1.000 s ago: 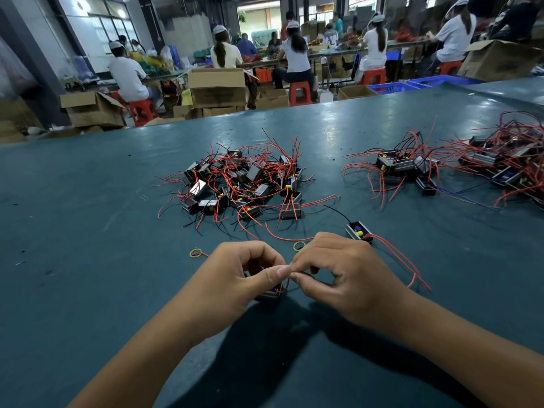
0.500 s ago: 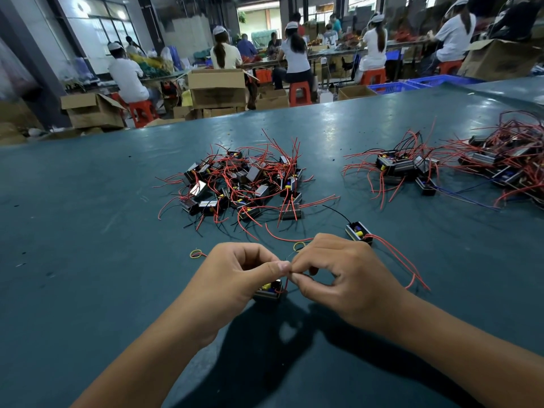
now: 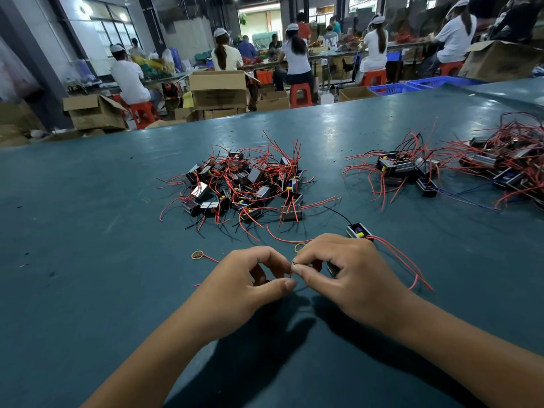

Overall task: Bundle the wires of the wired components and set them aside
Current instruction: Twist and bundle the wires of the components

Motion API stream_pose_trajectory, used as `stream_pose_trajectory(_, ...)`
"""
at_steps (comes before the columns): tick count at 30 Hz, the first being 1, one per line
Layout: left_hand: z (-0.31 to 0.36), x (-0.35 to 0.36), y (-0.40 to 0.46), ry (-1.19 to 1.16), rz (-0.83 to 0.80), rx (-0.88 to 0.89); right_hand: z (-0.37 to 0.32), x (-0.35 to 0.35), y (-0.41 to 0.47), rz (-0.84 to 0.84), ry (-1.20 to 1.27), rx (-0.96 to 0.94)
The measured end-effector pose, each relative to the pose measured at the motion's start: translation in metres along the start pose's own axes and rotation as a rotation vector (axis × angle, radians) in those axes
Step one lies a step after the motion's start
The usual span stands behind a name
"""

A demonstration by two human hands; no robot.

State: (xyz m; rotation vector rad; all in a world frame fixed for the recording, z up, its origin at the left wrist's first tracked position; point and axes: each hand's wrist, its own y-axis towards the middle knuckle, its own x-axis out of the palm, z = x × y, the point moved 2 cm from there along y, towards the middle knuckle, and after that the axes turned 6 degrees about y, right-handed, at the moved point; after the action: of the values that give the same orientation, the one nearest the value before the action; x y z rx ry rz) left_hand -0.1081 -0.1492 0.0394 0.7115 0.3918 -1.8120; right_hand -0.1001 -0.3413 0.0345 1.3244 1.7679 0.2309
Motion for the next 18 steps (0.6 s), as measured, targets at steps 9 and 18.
stream_pose_trajectory(9, -0.004, -0.004, 0.003, 0.238, 0.078, 0.126, 0.005, -0.005, 0.001, -0.026, -0.002, 0.077)
stream_pose_trajectory(18, -0.010, -0.005, 0.005, 0.243, 0.156, 0.128, 0.007, -0.014, 0.003, 0.075, 0.047, 0.173)
